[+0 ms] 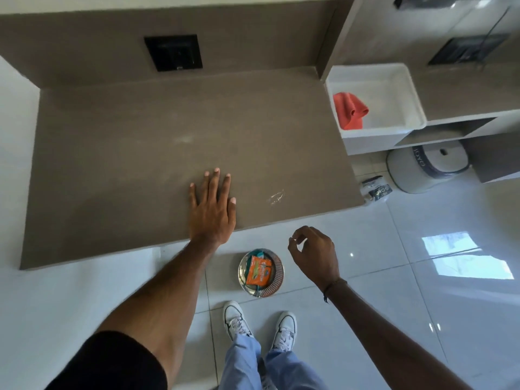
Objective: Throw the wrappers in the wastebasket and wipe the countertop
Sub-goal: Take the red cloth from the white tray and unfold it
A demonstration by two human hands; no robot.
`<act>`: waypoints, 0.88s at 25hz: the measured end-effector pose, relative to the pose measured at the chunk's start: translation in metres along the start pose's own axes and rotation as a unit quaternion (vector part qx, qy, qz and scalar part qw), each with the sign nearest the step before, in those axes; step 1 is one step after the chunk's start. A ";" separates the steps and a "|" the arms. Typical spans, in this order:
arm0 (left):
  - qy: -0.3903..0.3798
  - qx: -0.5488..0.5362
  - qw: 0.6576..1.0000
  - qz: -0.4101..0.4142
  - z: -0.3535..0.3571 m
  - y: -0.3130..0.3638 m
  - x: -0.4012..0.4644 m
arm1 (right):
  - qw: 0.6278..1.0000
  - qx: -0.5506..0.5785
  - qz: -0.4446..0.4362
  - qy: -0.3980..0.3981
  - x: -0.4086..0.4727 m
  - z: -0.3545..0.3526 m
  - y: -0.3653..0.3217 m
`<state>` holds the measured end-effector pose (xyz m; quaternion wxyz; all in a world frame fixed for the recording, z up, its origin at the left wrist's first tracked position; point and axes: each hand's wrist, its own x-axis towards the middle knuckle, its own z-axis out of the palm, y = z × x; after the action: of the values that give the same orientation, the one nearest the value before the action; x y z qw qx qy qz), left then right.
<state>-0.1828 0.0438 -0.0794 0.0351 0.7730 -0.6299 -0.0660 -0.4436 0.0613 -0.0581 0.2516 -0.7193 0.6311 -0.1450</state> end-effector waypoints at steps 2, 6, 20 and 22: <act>-0.023 -0.017 0.999 -0.022 -0.010 0.004 0.007 | 0.999 0.019 -0.006 0.030 0.022 -0.031 -0.019; -0.015 -0.106 0.992 -0.069 -0.036 0.041 0.048 | 0.995 0.073 0.027 0.065 0.084 -0.080 -0.035; -0.018 -0.169 0.983 0.076 -0.022 0.288 0.312 | 0.966 0.122 0.222 0.050 0.365 -0.161 0.114; -0.047 -0.049 0.993 0.101 -0.018 0.306 0.341 | 0.964 0.127 0.233 0.026 0.397 -0.160 0.126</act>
<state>-0.4097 -0.3534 -0.0390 0.0501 0.6988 -0.7018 -0.1289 -0.5693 -0.3661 -0.0371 0.3511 -0.5109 0.7637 -0.1802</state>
